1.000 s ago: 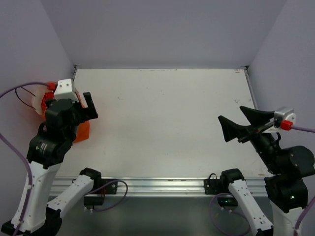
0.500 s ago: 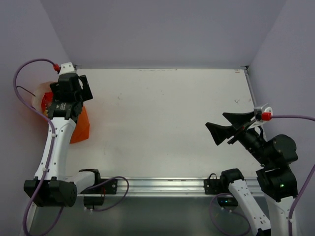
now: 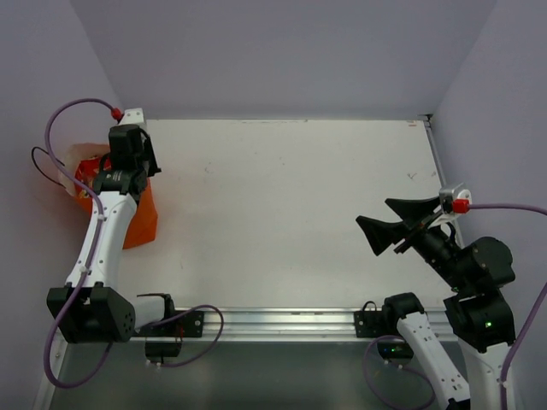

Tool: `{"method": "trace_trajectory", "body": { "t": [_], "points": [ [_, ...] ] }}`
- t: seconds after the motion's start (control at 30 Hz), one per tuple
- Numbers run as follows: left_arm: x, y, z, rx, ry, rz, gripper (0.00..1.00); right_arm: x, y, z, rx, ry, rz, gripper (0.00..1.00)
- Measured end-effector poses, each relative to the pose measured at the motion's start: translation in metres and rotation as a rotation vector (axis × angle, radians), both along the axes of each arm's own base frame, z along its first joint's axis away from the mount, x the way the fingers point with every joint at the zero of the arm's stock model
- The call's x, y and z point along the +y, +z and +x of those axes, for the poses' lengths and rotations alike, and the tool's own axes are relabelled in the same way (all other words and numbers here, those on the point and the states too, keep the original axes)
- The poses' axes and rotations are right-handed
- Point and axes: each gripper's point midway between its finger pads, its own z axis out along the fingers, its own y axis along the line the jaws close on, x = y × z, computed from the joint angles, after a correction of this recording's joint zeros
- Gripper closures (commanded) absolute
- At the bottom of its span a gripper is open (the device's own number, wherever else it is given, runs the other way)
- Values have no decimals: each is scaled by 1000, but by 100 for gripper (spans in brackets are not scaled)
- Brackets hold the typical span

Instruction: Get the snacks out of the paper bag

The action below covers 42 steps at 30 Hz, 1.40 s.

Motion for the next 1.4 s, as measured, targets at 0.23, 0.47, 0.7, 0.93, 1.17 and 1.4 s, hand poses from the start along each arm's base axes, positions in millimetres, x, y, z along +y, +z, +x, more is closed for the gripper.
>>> {"method": "trace_trajectory", "body": {
  "t": [0.23,0.47,0.7,0.93,1.17,1.4],
  "points": [
    [-67,-13,0,53,-203,-12,100,0,-1,0,1,0,0,1],
    [-196,-12,-28,78,-558,-46,100,0,-1,1,2,-2,-1,1],
    [-296,3,-68,67,-803,-91,100,-1,-1,2,7,-10,-2,1],
    [-342,4,-88,76,-882,-122,63,-4,-4,6,20,-31,-5,1],
    [-340,35,-83,43,-843,-159,0,-4,-7,6,31,-35,-9,1],
    [-327,125,-86,-110,-816,-221,0,-5,-8,7,33,-36,-21,1]
  ]
}}
